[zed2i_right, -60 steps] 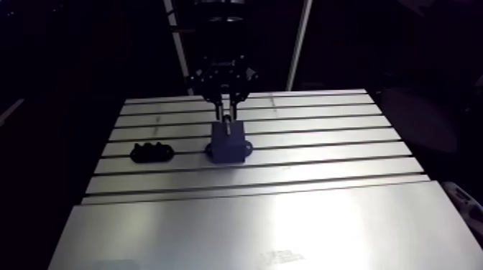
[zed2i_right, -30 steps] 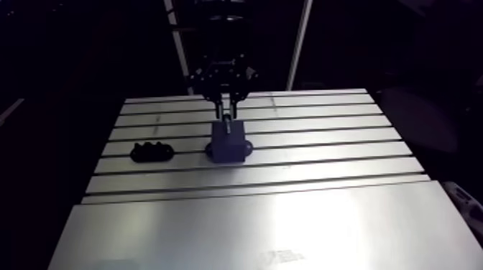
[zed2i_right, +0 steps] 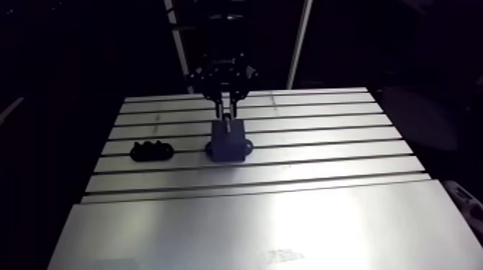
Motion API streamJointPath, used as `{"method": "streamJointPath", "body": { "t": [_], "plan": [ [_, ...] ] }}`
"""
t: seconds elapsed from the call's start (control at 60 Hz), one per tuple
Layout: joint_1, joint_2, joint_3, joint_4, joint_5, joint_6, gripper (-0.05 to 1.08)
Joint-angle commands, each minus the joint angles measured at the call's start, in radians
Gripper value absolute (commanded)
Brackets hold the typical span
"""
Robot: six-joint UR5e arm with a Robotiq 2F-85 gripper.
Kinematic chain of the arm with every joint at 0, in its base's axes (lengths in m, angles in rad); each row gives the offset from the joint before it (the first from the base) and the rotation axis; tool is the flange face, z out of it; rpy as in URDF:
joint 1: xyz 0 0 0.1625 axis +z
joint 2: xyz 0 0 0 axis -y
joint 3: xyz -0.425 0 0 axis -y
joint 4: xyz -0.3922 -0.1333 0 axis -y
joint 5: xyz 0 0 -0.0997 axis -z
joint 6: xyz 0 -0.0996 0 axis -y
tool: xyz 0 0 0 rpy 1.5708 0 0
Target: Pick up the M10 bolt and insert it into the hole until fully seated.
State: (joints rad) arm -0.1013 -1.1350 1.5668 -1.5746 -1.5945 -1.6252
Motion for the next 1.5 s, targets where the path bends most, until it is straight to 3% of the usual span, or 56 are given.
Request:
{"method": "streamJointPath", "body": {
  "t": [0.017, 1.367, 1.5],
  "plan": [
    [0.000, 0.001, -0.001, 0.000, 0.000, 0.000, 1.08],
    [0.000, 0.005, 0.015, -0.003, 0.000, 0.003, 1.08],
    [0.000, 0.005, 0.014, -0.003, 0.000, 0.003, 1.04]
  ]
}}
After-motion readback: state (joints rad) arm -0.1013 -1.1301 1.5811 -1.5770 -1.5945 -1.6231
